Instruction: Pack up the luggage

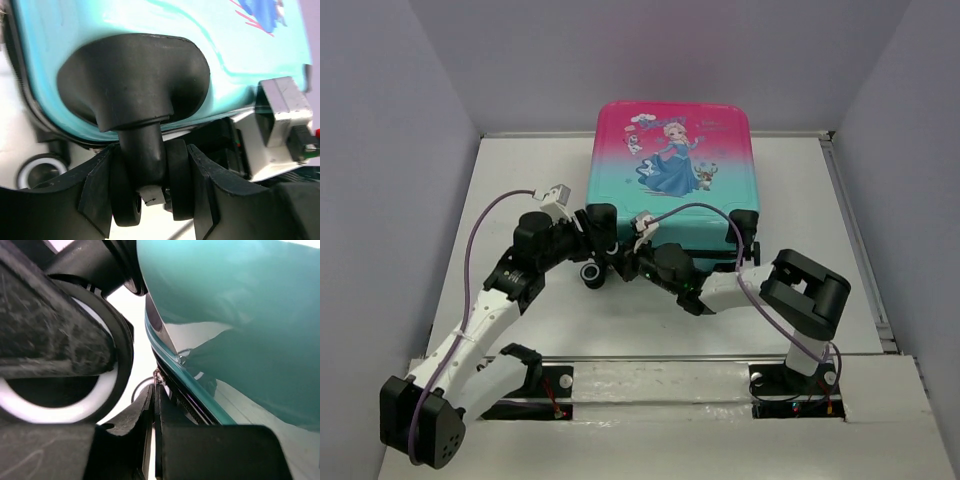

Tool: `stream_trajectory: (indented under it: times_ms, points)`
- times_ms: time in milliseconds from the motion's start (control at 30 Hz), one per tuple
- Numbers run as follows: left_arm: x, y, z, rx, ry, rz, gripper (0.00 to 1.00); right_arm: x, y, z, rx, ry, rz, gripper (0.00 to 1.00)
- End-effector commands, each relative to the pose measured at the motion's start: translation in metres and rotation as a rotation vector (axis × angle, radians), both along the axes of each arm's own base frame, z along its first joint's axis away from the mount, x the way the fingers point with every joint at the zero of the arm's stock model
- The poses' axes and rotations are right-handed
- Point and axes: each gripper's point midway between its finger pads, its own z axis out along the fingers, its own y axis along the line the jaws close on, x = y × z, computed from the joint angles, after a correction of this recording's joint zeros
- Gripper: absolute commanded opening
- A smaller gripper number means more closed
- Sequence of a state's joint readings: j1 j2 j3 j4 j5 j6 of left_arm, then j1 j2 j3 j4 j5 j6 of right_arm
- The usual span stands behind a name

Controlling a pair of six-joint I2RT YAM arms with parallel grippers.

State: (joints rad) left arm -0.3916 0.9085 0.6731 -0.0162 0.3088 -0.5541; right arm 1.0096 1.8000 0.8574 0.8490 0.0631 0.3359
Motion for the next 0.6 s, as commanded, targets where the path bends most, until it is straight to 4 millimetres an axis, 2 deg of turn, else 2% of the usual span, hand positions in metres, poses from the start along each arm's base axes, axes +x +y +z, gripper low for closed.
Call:
stream_trajectory:
  times_ms: [0,100,133,167,200,233,333,367,400,433,467,500,533,567]
  points:
    - [-0.072,-0.066,0.106,-0.357,-0.211,-0.451,0.06,-0.027,0.001,0.025,0.228,0.08,0.073,0.07]
    - [-0.086,-0.085,0.135,-0.437,-0.241,-0.487,0.06,-0.028,0.002,0.023,0.273,0.094,0.075,0.07]
    - [-0.096,-0.097,0.15,-0.466,-0.257,-0.508,0.06,-0.025,0.008,0.028,0.31,0.098,0.079,0.07]
    - [-0.09,-0.097,0.158,-0.476,-0.271,-0.484,0.06,-0.025,0.01,0.04,0.349,0.085,0.084,0.07]
    - [-0.108,-0.109,0.174,-0.506,-0.285,-0.539,0.06,-0.027,0.016,0.039,0.364,0.087,0.095,0.07]
    - [-0.116,-0.12,0.181,-0.529,-0.282,-0.555,0.06,-0.023,0.022,0.052,0.421,0.074,0.077,0.07]
    - [-0.125,-0.132,0.2,-0.573,-0.309,-0.577,0.06,-0.019,0.028,0.07,0.538,0.073,0.065,0.07]
    - [-0.125,-0.134,0.203,-0.585,-0.312,-0.563,0.06,-0.027,0.028,0.091,0.644,0.062,0.09,0.07]
    - [-0.129,-0.137,0.204,-0.594,-0.31,-0.572,0.06,-0.031,0.03,0.087,0.671,0.077,0.088,0.07]
    - [-0.128,-0.136,0.205,-0.603,-0.319,-0.559,0.06,-0.033,0.025,0.096,0.726,0.081,0.099,0.07]
    - [-0.127,-0.135,0.204,-0.603,-0.317,-0.549,0.06,-0.035,0.021,0.095,0.729,0.083,0.097,0.11]
    - [-0.125,-0.134,0.198,-0.598,-0.31,-0.534,0.06,-0.04,0.011,0.075,0.69,0.116,0.061,0.3]
    - [-0.125,-0.131,0.197,-0.598,-0.317,-0.524,0.06,-0.042,-0.001,0.083,0.695,0.116,0.043,0.43]
    - [-0.123,-0.13,0.195,-0.595,-0.32,-0.505,0.06,-0.042,-0.009,0.071,0.637,0.127,0.008,0.53]
